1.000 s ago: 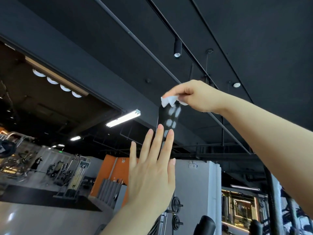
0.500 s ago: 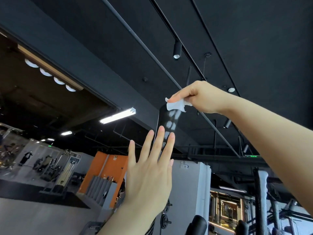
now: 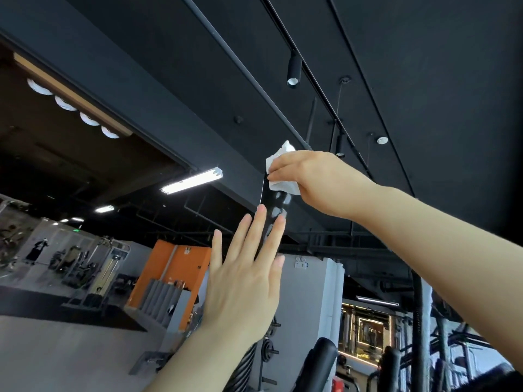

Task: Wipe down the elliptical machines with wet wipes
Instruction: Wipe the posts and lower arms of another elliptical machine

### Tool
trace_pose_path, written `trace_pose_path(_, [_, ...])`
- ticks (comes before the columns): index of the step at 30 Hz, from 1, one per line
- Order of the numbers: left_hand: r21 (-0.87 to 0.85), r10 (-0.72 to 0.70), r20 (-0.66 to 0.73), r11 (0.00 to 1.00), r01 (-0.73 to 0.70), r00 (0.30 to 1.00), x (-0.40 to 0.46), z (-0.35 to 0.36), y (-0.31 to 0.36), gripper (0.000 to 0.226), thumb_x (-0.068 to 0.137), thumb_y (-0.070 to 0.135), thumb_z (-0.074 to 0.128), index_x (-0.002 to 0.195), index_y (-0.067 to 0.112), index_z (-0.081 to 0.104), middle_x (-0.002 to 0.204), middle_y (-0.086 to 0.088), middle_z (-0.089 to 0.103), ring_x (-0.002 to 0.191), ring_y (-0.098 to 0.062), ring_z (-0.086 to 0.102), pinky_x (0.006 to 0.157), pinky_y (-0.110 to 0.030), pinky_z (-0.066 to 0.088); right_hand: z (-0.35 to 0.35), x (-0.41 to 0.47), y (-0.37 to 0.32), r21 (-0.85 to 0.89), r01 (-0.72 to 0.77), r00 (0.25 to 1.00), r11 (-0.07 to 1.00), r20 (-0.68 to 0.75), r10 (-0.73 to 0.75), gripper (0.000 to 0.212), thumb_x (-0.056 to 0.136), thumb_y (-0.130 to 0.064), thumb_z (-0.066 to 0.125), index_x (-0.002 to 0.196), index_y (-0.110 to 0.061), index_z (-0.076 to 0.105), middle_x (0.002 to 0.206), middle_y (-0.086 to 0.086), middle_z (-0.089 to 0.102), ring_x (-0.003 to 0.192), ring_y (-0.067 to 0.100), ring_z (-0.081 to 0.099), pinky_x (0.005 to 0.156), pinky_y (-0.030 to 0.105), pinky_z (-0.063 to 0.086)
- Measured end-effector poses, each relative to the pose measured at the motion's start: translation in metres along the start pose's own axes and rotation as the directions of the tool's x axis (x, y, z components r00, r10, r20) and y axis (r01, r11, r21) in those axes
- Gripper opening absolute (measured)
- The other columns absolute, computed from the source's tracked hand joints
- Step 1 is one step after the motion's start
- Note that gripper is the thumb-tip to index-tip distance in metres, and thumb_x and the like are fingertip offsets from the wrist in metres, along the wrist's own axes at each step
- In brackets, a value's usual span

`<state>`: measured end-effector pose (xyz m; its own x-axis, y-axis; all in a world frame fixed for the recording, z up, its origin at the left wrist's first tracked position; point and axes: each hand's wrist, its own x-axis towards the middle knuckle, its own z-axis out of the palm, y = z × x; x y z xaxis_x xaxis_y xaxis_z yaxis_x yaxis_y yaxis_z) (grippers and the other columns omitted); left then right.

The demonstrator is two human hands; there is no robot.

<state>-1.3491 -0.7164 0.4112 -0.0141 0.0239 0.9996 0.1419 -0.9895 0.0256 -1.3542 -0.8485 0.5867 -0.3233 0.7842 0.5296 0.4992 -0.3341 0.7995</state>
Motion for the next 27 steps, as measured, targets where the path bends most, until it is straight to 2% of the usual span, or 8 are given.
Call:
trace_pose_path(4, [-0.121, -0.113, 0.124, 0.984, 0.129, 0.986, -0.029, -0.007, 0.0, 0.058, 0.1, 0.054, 0.009, 0.154, 0.044, -0.009, 0.165, 0.01, 0.001, 0.151, -0.009, 0.006, 0.121, -0.045, 0.003, 0.021, -0.019, -0.009, 0.02, -0.025, 0.973, 0.999, -0.227, 0.029, 0.05, 0.07, 0.018, 0.045, 0.105, -0.004, 0.073, 0.112, 0.007, 0.069, 0.103, 0.031, 0.066, 0.085, 0.031, 0.053])
trace_pose_path(8, [-0.102, -0.212, 0.203, 0.966, 0.236, 0.956, -0.062, -0.019, -0.002, 0.058, 0.081, 0.071, -0.027, 0.135, 0.055, -0.039, 0.151, 0.027, -0.034, 0.141, 0.007, -0.028, 0.115, -0.032, -0.025, 0.057, -0.048, -0.046, 0.207, -0.074, 0.877, 0.975, -0.453, 0.163, 0.045, 0.073, 0.014, 0.042, 0.102, -0.003, 0.074, 0.108, 0.01, 0.071, 0.097, 0.029, 0.068, 0.086, 0.021, 0.048])
trace_pose_path(11, [-0.086, -0.256, 0.222, 0.956, 0.28, 0.941, -0.076, -0.031, -0.003, 0.062, 0.077, 0.073, -0.03, 0.137, 0.059, -0.03, 0.154, 0.028, -0.029, 0.142, 0.008, -0.024, 0.116, -0.031, -0.023, 0.072, -0.069, -0.07, 0.298, -0.079, 0.859, 0.951, -0.465, 0.217, 0.055, 0.061, 0.027, 0.05, 0.104, 0.0, 0.073, 0.11, 0.013, 0.071, 0.101, 0.025, 0.065, 0.097, 0.014, 0.038])
trace_pose_path(14, [-0.131, -0.311, 0.214, 0.93, 0.343, 0.926, -0.083, -0.044, -0.002, 0.067, 0.076, 0.074, -0.029, 0.139, 0.061, -0.013, 0.156, 0.031, -0.016, 0.142, 0.012, -0.016, 0.116, -0.028, -0.022, 0.079, -0.089, -0.086, 0.299, -0.017, 0.913, 0.954, -0.384, 0.137, 0.064, 0.053, 0.032, 0.059, 0.106, 0.0, 0.073, 0.111, 0.013, 0.07, 0.098, 0.025, 0.067, 0.091, 0.02, 0.047])
trace_pose_path(17, [-0.15, -0.353, 0.194, 0.912, 0.383, 0.915, -0.086, -0.053, -0.001, 0.068, 0.077, 0.077, -0.023, 0.14, 0.061, -0.005, 0.156, 0.032, -0.01, 0.142, 0.014, -0.012, 0.115, -0.023, -0.022, 0.069, -0.098, -0.087, 0.246, 0.124, 0.943, 0.961, -0.332, -0.037, 0.055, 0.064, 0.022, 0.047, 0.106, -0.002, 0.072, 0.112, 0.012, 0.07, 0.099, 0.026, 0.068, 0.092, 0.028, 0.053])
trace_pose_path(20, [-0.156, -0.366, 0.175, 0.906, 0.393, 0.914, -0.088, -0.053, 0.002, 0.06, 0.084, 0.072, -0.01, 0.141, 0.058, 0.002, 0.157, 0.03, -0.002, 0.144, 0.013, -0.006, 0.116, -0.023, -0.019, 0.047, -0.086, -0.07, 0.187, 0.171, 0.944, 0.967, -0.311, -0.107, 0.052, 0.075, 0.009, 0.032, 0.105, -0.003, 0.071, 0.105, 0.011, 0.068, 0.092, 0.031, 0.067, 0.067, 0.04, 0.059])
trace_pose_path(24, [-0.214, -0.345, 0.173, 0.901, 0.377, 0.923, -0.083, -0.043, 0.009, 0.053, 0.087, 0.066, -0.009, 0.137, 0.058, 0.005, 0.155, 0.029, 0.006, 0.142, 0.016, -0.006, 0.121, -0.03, -0.013, 0.02, -0.04, -0.033, 0.109, 0.013, 0.95, 0.994, -0.311, 0.022, 0.032, 0.088, 0.002, 0.052, 0.114, -0.009, 0.067, 0.116, 0.012, 0.062, 0.102, 0.035, 0.06, 0.075, 0.047, 0.055])
trace_pose_path(27, [-0.279, -0.314, 0.144, 0.897, 0.343, 0.938, -0.076, -0.035, 0.005, 0.062, 0.088, 0.069, -0.011, 0.143, 0.051, 0.009, 0.158, 0.024, 0.013, 0.143, 0.014, -0.001, 0.12, -0.026, -0.013, 0.018, -0.009, -0.022, -0.004, 0.027, 0.983, 1.0, -0.184, -0.027, 0.029, 0.092, 0.0, 0.05, 0.115, -0.011, 0.066, 0.118, 0.007, 0.06, 0.109, 0.03, 0.056, 0.085, 0.046, 0.051])
